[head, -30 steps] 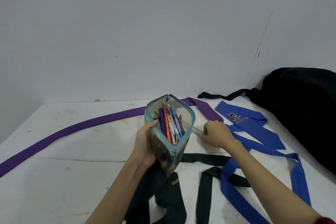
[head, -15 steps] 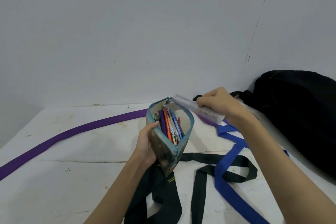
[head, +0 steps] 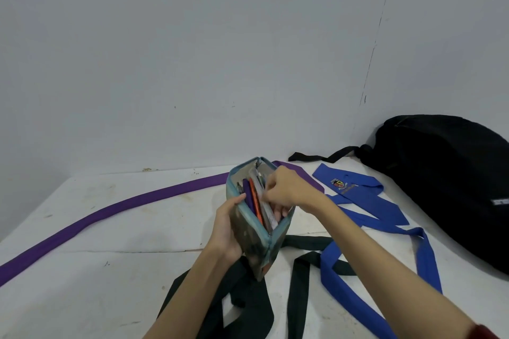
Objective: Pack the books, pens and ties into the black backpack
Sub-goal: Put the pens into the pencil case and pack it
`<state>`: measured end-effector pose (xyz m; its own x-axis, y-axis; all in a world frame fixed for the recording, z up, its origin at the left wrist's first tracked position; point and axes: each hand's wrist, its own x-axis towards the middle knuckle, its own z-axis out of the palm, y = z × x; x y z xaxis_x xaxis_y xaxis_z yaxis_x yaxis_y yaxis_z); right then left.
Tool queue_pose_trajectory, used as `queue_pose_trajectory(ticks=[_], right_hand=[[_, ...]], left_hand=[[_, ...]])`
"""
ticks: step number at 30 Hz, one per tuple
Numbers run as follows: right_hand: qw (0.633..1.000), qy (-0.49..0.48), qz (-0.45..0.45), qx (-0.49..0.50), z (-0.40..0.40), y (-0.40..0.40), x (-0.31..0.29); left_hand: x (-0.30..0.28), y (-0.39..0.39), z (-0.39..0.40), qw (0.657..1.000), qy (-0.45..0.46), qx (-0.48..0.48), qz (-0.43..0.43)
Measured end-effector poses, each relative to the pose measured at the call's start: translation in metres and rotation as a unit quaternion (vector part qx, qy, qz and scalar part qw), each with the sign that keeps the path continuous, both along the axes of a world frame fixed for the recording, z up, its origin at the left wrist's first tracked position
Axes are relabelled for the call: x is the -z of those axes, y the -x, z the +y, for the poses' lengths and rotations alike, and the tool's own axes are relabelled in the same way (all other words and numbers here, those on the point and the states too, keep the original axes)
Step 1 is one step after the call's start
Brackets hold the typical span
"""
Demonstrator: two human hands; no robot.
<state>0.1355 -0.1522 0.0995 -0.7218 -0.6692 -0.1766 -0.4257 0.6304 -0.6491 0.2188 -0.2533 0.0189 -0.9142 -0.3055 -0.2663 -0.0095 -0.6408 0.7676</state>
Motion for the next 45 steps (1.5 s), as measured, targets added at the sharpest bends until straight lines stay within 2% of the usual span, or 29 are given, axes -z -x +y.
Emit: queue_pose_trajectory(ticks=[3, 5, 6, 9, 13, 16, 19, 21, 22, 24, 27, 28, 30, 32, 34, 37, 39, 42, 43, 45], right_hand=[[0.991, -0.075, 0.112, 0.017, 0.001, -0.006, 0.008], [0.979, -0.066, 0.183, 0.053, -0.003, -0.008, 0.014], [0.982, -0.045, 0.175, 0.060, -0.005, -0.008, 0.015], [0.996, 0.007, 0.070, 0.061, -0.001, -0.006, 0.015], [0.982, -0.071, 0.169, 0.051, 0.009, -0.012, 0.023], [0.981, -0.069, 0.178, 0.018, 0.012, -0.012, 0.019], [0.983, 0.029, 0.167, 0.072, 0.021, -0.001, 0.005], [0.961, 0.104, 0.222, 0.126, 0.028, 0.014, -0.002], [0.954, 0.106, 0.244, 0.140, 0.031, 0.022, -0.005], [0.967, 0.072, 0.218, 0.109, 0.037, 0.038, -0.008], [0.992, 0.083, 0.085, 0.045, 0.037, 0.046, -0.005], [0.992, 0.087, 0.088, 0.027, 0.034, 0.048, 0.000], [0.986, 0.059, 0.156, 0.029, 0.026, 0.047, 0.011], [0.977, 0.037, 0.205, 0.055, 0.021, 0.045, 0.019], [0.978, 0.025, 0.190, 0.077, 0.021, 0.049, 0.025], [0.981, 0.024, 0.155, 0.114, 0.024, 0.057, 0.028], [0.979, 0.023, 0.141, 0.149, 0.028, 0.060, 0.030], [0.976, 0.039, 0.082, 0.198, 0.044, 0.066, 0.043], [0.977, 0.047, 0.054, 0.202, 0.049, 0.068, 0.049], [0.979, 0.060, 0.001, 0.194, 0.058, 0.069, 0.057]], left_hand=[[-0.002, 0.000, 0.003, 1.000, 0.014, 0.016, 0.002], [-0.004, 0.003, 0.012, 1.000, 0.021, 0.022, -0.006], [-0.005, 0.004, 0.017, 1.000, 0.007, 0.025, -0.012], [-0.005, 0.005, 0.022, 0.999, -0.022, 0.027, -0.017], [-0.004, 0.006, 0.021, 1.000, -0.005, 0.029, -0.003], [-0.004, 0.005, 0.023, 0.999, -0.010, 0.038, -0.007], [-0.005, 0.004, 0.017, 0.999, 0.008, 0.040, -0.010], [-0.008, 0.003, 0.011, 0.999, 0.015, 0.051, -0.012], [-0.009, 0.002, 0.008, 0.998, 0.017, 0.062, -0.013], [-0.011, 0.000, 0.004, 0.995, 0.022, 0.092, -0.016], [-0.014, -0.002, 0.002, 0.990, 0.040, 0.136, -0.020], [-0.014, -0.002, 0.003, 0.987, 0.056, 0.150, -0.020], [-0.014, 0.000, 0.003, 0.979, 0.088, 0.180, -0.027], [-0.013, 0.000, 0.003, 0.967, 0.114, 0.225, -0.044], [-0.013, 0.001, 0.000, 0.948, 0.150, 0.273, -0.063], [-0.016, 0.005, -0.010, 0.925, 0.238, 0.285, -0.073], [-0.024, 0.006, -0.020, 0.884, 0.337, 0.311, -0.094], [-0.029, 0.004, -0.041, 0.796, 0.473, 0.342, -0.161], [-0.030, 0.003, -0.046, 0.777, 0.502, 0.334, -0.181], [-0.031, 0.005, -0.053, 0.768, 0.526, 0.301, -0.206]])
